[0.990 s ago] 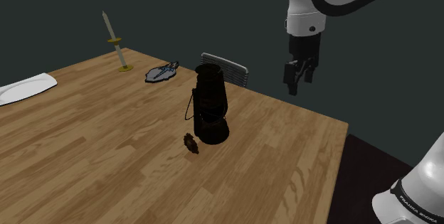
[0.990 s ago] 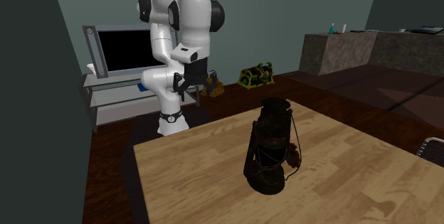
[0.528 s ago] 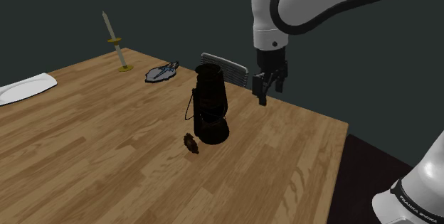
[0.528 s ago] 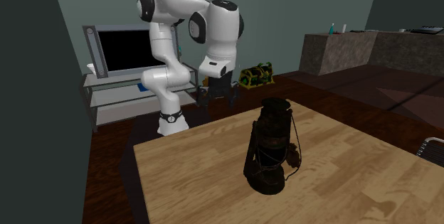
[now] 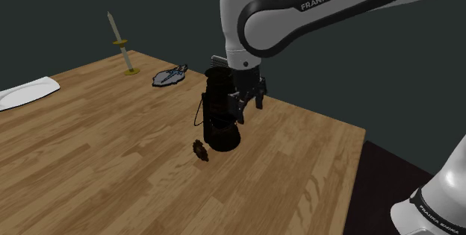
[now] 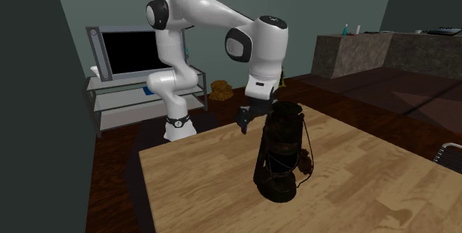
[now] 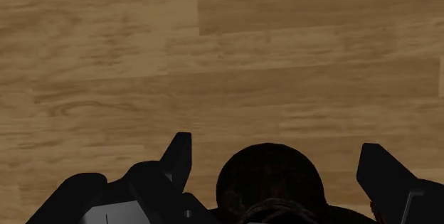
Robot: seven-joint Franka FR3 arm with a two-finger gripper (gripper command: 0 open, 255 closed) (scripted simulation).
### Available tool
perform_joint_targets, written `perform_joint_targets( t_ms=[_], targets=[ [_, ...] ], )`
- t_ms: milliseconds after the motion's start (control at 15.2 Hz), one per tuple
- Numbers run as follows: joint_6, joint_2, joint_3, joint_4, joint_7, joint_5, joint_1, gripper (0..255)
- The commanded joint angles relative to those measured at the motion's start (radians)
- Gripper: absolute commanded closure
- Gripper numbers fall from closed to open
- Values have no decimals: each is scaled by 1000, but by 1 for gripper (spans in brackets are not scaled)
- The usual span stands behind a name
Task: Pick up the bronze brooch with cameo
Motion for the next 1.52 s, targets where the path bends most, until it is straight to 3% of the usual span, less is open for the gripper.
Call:
perform_joint_targets(
  t_ms=[0,462,858,1452],
  targets=[
    [4,69,11,63,22,-19,17,0],
    [-21,342,30,354,93,-100,110,0],
    [-110,612,25,714,124,-167,223,0],
    [-23,632,-10,650,115,-154,238,0]
  ],
)
